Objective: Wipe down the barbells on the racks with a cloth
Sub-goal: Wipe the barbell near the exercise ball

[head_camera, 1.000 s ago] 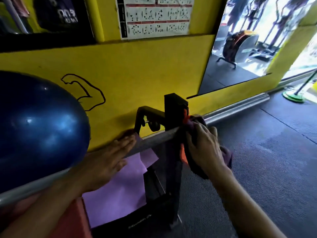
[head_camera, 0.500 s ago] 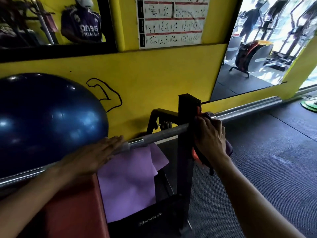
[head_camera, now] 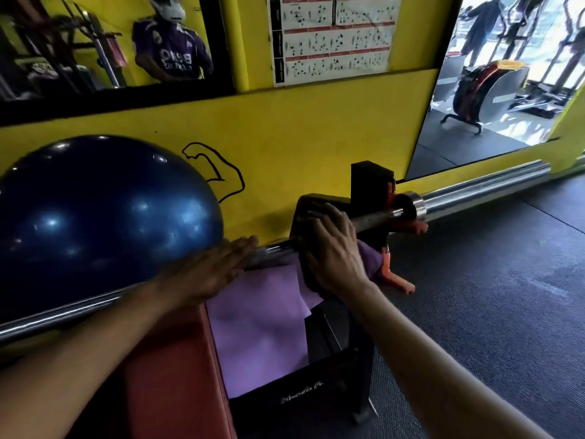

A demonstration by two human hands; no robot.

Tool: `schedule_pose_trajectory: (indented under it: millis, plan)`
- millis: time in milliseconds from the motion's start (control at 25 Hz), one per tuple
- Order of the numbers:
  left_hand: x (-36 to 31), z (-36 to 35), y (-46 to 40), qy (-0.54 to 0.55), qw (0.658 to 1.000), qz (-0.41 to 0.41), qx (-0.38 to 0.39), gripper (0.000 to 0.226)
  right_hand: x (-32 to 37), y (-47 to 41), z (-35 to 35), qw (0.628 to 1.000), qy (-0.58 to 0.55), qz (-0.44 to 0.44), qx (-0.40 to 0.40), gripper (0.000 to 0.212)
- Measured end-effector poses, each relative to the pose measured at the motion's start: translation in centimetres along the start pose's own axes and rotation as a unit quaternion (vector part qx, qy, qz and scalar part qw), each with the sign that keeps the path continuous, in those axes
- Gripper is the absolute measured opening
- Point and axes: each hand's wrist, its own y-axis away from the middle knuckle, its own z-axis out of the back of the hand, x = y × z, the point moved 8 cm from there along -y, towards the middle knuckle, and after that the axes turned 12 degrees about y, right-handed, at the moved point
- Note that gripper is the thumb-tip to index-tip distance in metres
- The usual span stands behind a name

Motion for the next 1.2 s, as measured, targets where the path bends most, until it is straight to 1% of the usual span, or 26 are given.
schedule_pose_trajectory:
  millis: [40, 120, 200, 240, 320, 360, 440, 520, 600, 680, 760, 800, 840, 920, 1000, 1120, 1200]
  plan:
    - [0.0, -0.1, -0.2, -0.02, 0.998, -0.044, -0.027, 0.068, 1.5, 0.0, -1.6, 0.999, 0.008, 0.024, 0.041, 0.044]
    - [0.6, -1.1, -0.4, -0.073, 0.994, -0.079, -0.01, 0.062, 2.9, 0.8, -4.1, 0.995, 0.039, 0.061, 0.071, 0.05]
    - [0.9, -1.2, -0.8, -0.104, 0.986, -0.123, -0.042, 0.057, 0.7, 0.2, -3.4, 0.995, 0.043, 0.081, 0.046, 0.05]
    - [0.9, -1.4, -1.0, -0.12, 0.983, -0.136, -0.041, 0.061, -1.2, -0.2, -2.8, 0.996, 0.05, 0.075, 0.025, 0.048]
    - [0.8, -2.0, -1.1, -0.153, 0.974, -0.164, -0.034, 0.076, -4.9, -0.9, -2.1, 0.996, 0.082, 0.024, 0.015, 0.041]
    - [0.7, -1.9, -0.9, -0.164, 0.972, -0.167, -0.036, 0.081, -7.1, -1.2, -1.9, 0.994, 0.106, -0.008, 0.023, 0.041]
    - [0.5, -1.7, -0.8, -0.164, 0.969, -0.178, -0.047, 0.085, -10.9, -1.1, -1.3, 0.989, 0.13, -0.052, 0.043, 0.041]
    - [0.5, -1.6, -0.8, -0.163, 0.969, -0.18, -0.056, 0.085, -12.4, -0.8, -0.5, 0.988, 0.121, -0.09, 0.019, 0.036]
    - [0.6, -1.8, -0.8, -0.156, 0.969, -0.178, -0.064, 0.084, -12.2, -0.5, -0.7, 0.982, 0.098, -0.162, 0.003, 0.034]
    - [0.4, -1.5, -0.6, -0.139, 0.972, -0.178, -0.068, 0.08, -11.7, -0.4, -1.5, 0.966, 0.062, -0.249, -0.002, 0.04]
    - [-0.1, -1.2, -0.6, -0.125, 0.973, -0.184, -0.068, 0.074, -11.6, -0.1, -1.9, 0.957, 0.004, -0.29, -0.016, 0.038]
    - [-0.2, -1.2, -0.6, -0.123, 0.974, -0.181, -0.062, 0.072, -11.6, 0.0, -2.0, 0.956, -0.028, -0.291, -0.032, 0.035]
    - [-0.2, -1.1, -0.7, -0.122, 0.974, -0.179, -0.061, 0.068, -11.5, 0.1, -2.1, 0.956, -0.05, -0.286, -0.046, 0.033]
    - [-0.3, -1.1, -0.7, -0.104, 0.975, -0.186, -0.059, 0.059, -9.4, 0.3, -2.2, 0.961, -0.049, -0.266, -0.056, 0.032]
    - [-0.1, -1.2, -0.4, -0.085, 0.977, -0.191, -0.047, 0.061, -4.8, -0.1, -2.3, 0.974, -0.027, -0.22, -0.055, 0.029]
    - [0.2, -1.5, 0.2, -0.07, 0.979, -0.188, -0.031, 0.073, 2.8, 0.0, -2.8, 0.997, -0.012, -0.078, -0.025, 0.028]
    - [0.4, -1.6, 0.2, -0.055, 0.982, -0.178, -0.019, 0.074, 2.4, 0.0, -2.4, 1.0, -0.006, 0.009, -0.027, 0.029]
